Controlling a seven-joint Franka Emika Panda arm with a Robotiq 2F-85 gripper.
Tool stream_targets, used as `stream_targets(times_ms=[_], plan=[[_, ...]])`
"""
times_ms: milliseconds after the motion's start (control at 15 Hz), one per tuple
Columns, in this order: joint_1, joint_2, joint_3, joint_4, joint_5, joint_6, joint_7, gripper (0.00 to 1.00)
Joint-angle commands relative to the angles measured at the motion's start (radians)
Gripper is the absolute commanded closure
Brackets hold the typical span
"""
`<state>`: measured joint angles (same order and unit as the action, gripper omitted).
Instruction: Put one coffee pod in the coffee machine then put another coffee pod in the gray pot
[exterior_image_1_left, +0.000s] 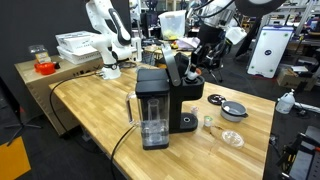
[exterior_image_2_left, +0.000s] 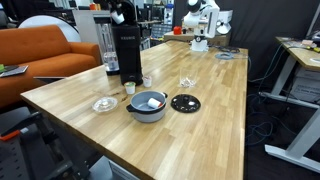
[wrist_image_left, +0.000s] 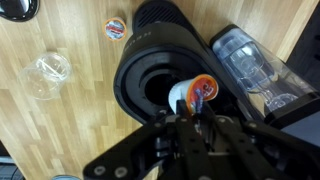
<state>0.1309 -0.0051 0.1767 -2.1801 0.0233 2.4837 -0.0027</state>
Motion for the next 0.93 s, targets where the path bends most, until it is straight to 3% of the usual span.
stream_targets(times_ms=[0, 867], plan=[[0.013, 0.019, -0.007, 0.043, -0.008, -0.010, -0.027, 0.96], [0.003, 0.046, -0.030, 0.077, -0.029, -0.023, -0.040, 0.96]])
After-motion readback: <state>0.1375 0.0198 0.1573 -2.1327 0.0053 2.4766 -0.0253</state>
